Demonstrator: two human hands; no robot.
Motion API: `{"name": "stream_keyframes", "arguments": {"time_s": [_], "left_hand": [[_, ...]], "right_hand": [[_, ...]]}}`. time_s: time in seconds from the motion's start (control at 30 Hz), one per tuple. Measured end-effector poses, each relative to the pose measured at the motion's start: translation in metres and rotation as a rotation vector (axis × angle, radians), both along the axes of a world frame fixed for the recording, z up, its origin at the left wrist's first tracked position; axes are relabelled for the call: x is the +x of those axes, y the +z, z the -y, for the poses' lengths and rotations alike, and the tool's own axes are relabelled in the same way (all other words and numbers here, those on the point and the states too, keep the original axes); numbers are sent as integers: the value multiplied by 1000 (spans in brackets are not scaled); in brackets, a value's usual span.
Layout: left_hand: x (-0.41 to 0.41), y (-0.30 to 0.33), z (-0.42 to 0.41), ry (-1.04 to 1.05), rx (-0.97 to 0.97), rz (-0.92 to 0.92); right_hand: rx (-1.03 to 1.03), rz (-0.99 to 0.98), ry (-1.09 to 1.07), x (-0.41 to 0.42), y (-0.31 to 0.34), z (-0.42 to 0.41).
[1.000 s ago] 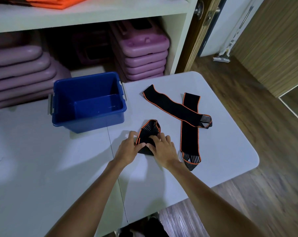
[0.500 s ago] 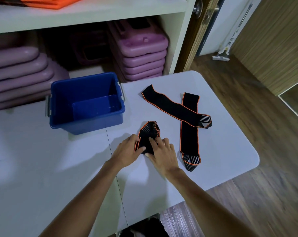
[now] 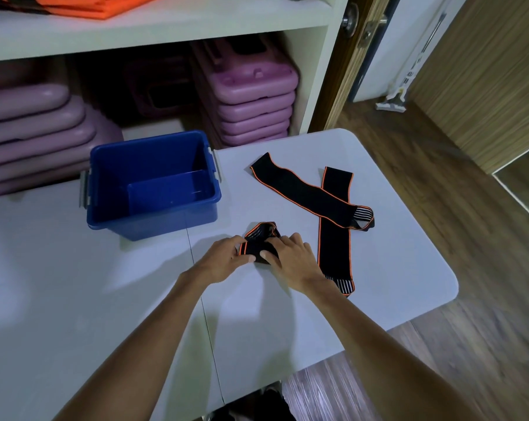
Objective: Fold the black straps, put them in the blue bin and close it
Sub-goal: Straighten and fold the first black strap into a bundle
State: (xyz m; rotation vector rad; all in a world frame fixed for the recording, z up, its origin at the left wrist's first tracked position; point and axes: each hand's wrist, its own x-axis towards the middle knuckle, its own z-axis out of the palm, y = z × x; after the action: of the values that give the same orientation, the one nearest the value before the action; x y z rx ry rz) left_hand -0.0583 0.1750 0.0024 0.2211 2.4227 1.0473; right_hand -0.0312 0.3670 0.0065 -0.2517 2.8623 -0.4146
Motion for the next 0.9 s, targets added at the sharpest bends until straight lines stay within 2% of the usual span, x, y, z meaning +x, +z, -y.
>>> {"name": "stream_keyframes", "arguments": {"time_s": [0.17,0.3,0.47,0.6,0.67,0.77,0.9], "left_hand": [[-2,2,-7,39,-54,68],[3,-1,-16,138,-16,108],[2,1,-23,245,-4,153],[1,3,-32,320,-47,147],[1,0,-35,418,49,187],[3,0,-38,509,226,358],[11,7,-32,592,336,454]], "right_hand": [[-124,49,-194,2,0,5],[-19,-102,-219,12,-5,16],[29,-129,-223,25,-16,23],[-162,2,-313,26,-15,23],[-265,45,-341,24,-13,23],[-394,86,-361,21,-13,23],[-497,110,-345,22,-15,23]]}}
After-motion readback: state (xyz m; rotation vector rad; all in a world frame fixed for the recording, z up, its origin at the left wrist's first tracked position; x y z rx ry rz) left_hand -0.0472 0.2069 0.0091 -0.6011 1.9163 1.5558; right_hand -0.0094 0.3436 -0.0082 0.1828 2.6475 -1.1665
